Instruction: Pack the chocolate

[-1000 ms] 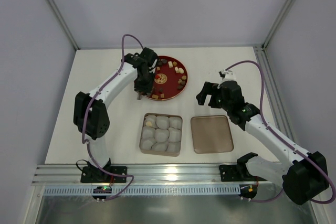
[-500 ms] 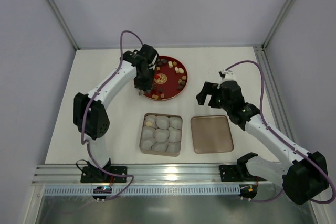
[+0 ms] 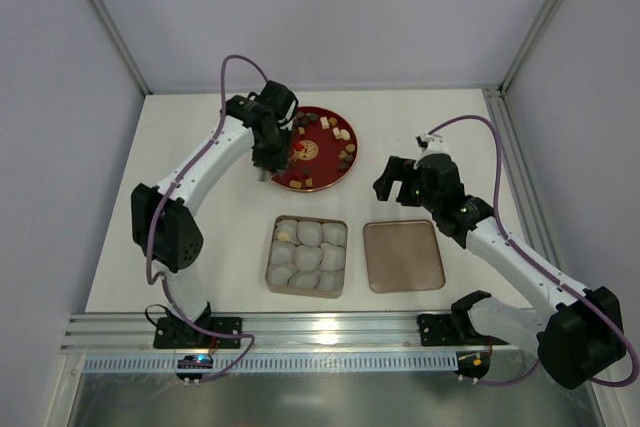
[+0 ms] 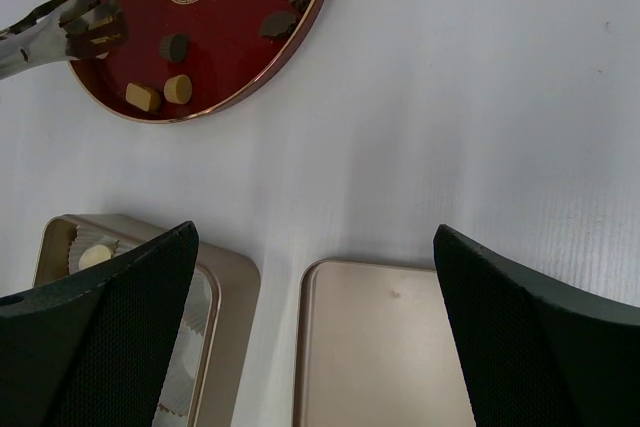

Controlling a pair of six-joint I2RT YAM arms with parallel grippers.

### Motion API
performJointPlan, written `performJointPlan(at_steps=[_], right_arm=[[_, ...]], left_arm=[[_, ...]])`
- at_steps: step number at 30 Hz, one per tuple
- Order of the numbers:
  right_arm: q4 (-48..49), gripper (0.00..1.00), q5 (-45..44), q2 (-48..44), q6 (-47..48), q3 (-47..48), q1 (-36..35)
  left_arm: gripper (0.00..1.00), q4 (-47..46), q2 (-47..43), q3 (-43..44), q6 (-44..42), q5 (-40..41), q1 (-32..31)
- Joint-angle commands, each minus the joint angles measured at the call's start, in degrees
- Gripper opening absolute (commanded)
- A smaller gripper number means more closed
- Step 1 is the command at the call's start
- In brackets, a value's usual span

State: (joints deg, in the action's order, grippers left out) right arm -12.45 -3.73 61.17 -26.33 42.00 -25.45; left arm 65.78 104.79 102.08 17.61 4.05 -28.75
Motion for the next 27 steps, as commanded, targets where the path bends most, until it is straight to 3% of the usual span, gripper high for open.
performJointPlan(at_steps=[1,16,27], right_arm=[[1.90,1.00,0.04,0.36,-0.31,1.51,-0.30],[2.25,1.00,-0.14,0.80,-0.65,1.51,-0.30],[2.52,1.00,-0.76,0.80,-1.36,0.89,-0.39]], left_arm=[[0.24,0.93,-4.42,1.02,0.50,-1.68,0.10],[0.24,1.37,-18.03,-9.88,2.43,-9.86,-0.69],[0.24,3.04,-26.56,-16.56,5.41,-9.59,-8.15]])
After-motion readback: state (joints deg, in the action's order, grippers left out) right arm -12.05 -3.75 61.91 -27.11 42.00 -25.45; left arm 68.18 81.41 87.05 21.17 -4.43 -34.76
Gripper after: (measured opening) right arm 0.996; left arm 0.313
